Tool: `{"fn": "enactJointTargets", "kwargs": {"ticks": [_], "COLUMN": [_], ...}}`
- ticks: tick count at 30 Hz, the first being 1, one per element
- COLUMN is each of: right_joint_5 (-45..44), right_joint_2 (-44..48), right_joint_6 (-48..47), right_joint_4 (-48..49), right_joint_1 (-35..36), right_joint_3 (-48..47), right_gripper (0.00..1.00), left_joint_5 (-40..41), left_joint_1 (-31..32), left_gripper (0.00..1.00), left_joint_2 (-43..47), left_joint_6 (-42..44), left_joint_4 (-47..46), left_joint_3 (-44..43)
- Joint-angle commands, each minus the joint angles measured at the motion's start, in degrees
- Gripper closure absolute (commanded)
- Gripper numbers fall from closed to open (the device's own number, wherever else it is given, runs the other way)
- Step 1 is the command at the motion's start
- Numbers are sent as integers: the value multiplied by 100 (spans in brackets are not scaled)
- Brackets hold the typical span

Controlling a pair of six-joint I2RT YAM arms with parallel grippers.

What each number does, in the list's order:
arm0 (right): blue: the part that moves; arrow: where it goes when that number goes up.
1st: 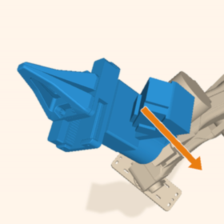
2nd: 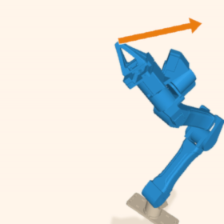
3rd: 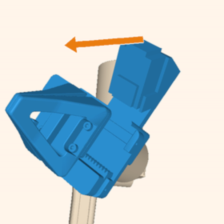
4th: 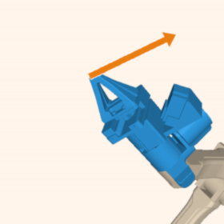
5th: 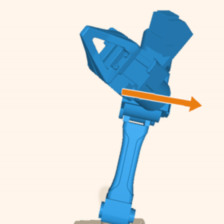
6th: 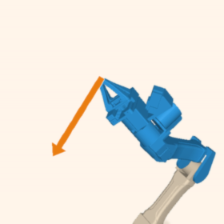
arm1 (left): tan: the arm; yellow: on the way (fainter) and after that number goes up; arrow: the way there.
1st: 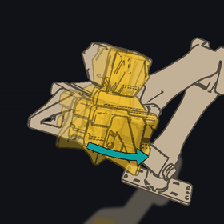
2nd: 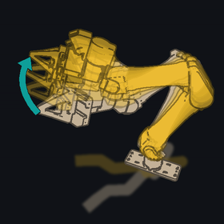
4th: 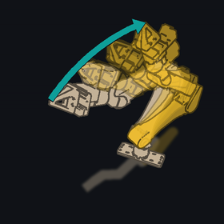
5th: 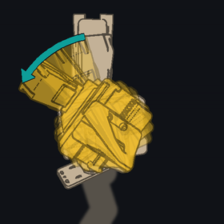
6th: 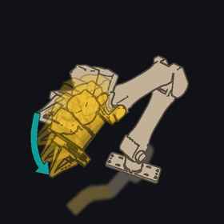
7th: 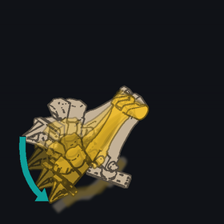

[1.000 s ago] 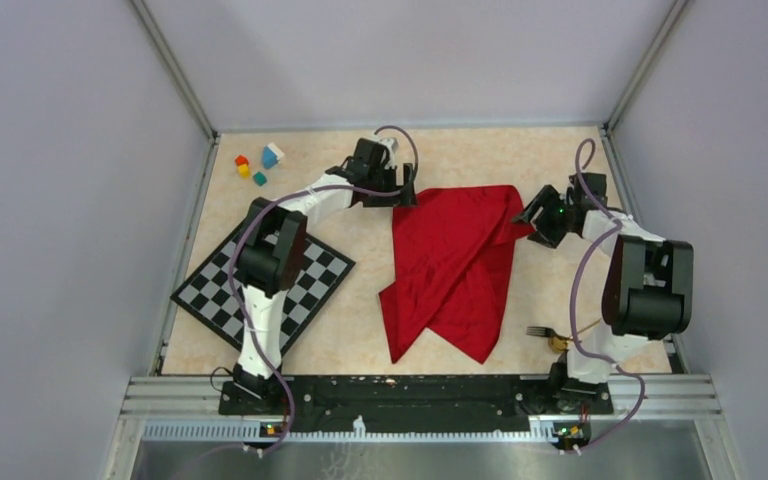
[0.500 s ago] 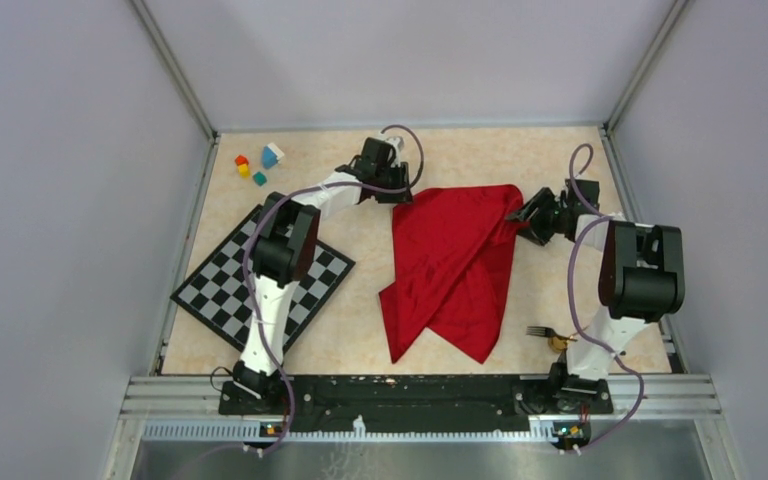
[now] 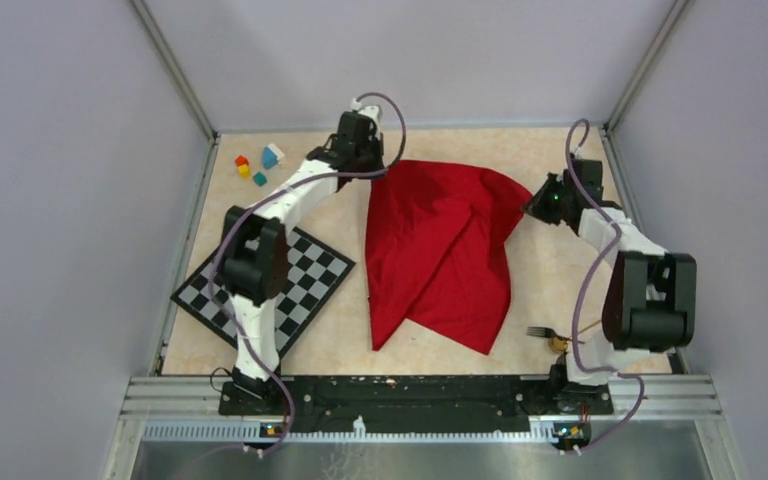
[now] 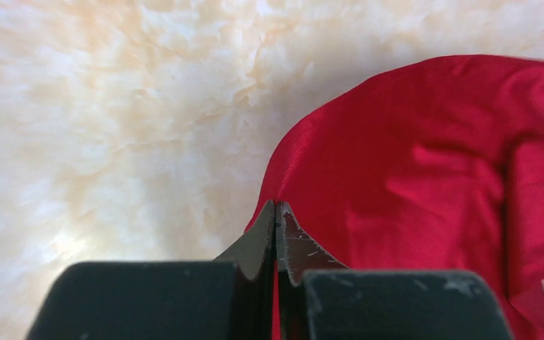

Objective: Fold the napkin into a case and place the utensils inside
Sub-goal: Pick up the crumpled napkin from the center of the board, then flatten out the crumpled napkin at the center of the board.

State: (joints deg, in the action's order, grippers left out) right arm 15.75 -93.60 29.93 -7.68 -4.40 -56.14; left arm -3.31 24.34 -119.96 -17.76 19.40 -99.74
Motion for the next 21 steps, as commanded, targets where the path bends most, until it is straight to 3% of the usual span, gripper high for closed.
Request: {"fn": "enactJointTargets", "kwargs": {"ticks": [1,7,13,18,21], "right_joint_5": [-522,72,1243,1304,817], "right_joint_2": [1673,3763,5573,5996,5968], "right_joint_6": [-859,-1279,-1141,-972,-854], "right_joint_4": [-816,-1326,-840,-748,-817], "right_joint_1": [334,405,405,405,405], "right_joint_3": [-459,-699,-851,-1445,-1702], "right_gripper": [100,100,100,100,100], "left_joint_5": [164,-489,-1468,-1544,-1263], "left_joint_1": [-26,-19,-17,-18,-21], "left_gripper": [100,100,100,100,100], "left_joint_2": [1996,4524,6807,7531,7480], "left_joint_6": [212,466,826,755,678], "left_joint_4": [-334,-942,-1885,-2200,-2297], "left_joint_3": [657,1938,2963,2883,2782]}}
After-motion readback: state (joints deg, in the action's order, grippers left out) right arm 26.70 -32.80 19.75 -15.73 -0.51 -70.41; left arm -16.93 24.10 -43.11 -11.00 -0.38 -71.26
